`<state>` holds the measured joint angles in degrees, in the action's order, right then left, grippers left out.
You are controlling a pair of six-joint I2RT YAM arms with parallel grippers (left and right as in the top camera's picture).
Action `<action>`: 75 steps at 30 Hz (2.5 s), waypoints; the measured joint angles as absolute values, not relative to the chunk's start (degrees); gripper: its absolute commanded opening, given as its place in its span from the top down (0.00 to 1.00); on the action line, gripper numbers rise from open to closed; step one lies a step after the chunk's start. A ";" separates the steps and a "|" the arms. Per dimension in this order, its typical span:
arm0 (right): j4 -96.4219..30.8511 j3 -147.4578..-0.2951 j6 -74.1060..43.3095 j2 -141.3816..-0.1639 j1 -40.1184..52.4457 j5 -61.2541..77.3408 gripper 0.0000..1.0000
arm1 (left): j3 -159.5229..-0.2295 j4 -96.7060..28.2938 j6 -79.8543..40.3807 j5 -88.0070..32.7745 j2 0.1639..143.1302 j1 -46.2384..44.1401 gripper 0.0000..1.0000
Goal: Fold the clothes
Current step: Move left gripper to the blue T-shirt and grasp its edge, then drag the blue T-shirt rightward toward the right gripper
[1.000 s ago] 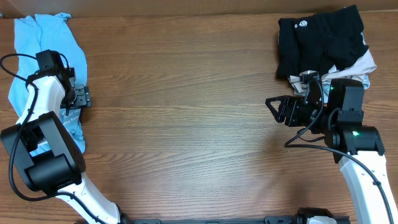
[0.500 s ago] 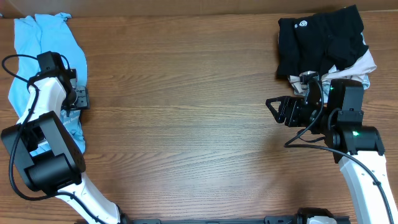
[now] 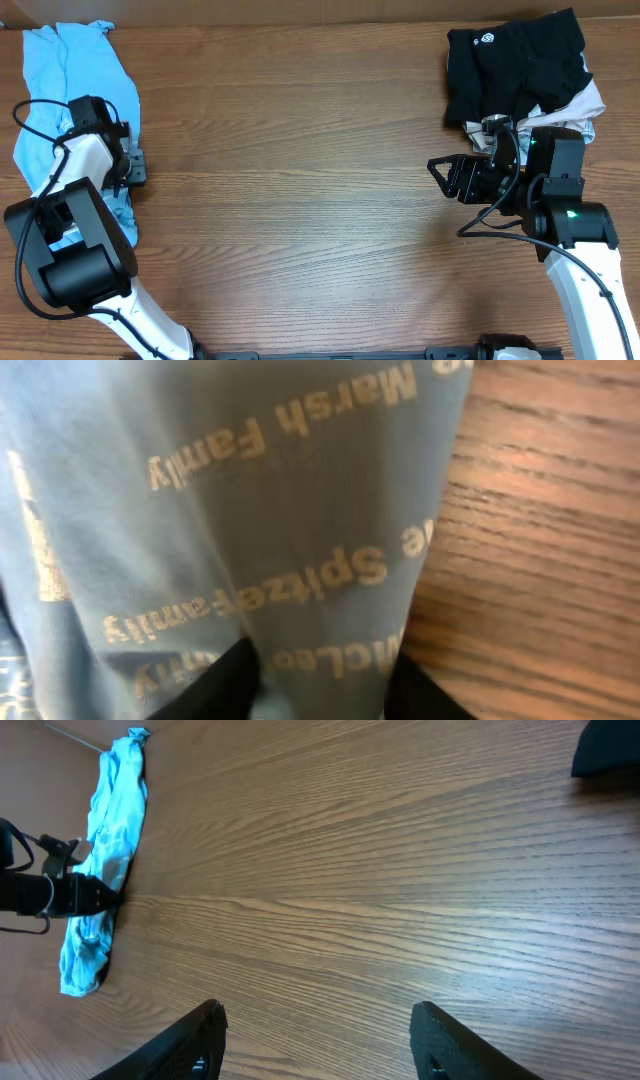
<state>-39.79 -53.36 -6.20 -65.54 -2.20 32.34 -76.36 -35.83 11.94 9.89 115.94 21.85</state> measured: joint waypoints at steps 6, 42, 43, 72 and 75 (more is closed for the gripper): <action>-39.81 -53.36 -6.20 -65.56 -2.20 32.34 0.37 | -76.23 -35.18 10.72 10.55 115.96 21.89 0.96; -39.70 -53.36 -6.24 -65.58 -2.20 32.12 0.37 | -87.72 -3.11 -10.41 -15.27 116.40 -32.01 0.00; -39.88 -53.36 -6.26 -65.60 -2.20 32.16 0.37 | -88.86 -5.45 -10.41 -14.68 116.40 -31.31 0.00; -44.66 -53.36 -22.31 -85.69 5.76 17.65 0.41 | -98.76 -36.86 -5.56 -2.42 116.40 0.30 0.01; -44.64 -53.36 -22.33 -85.69 5.76 17.56 0.41 | -96.31 -29.80 -5.91 -1.78 116.40 0.82 0.03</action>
<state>-44.64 -53.36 -22.33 -85.69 5.76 17.56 -96.31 -29.80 -5.91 -1.78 116.40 0.82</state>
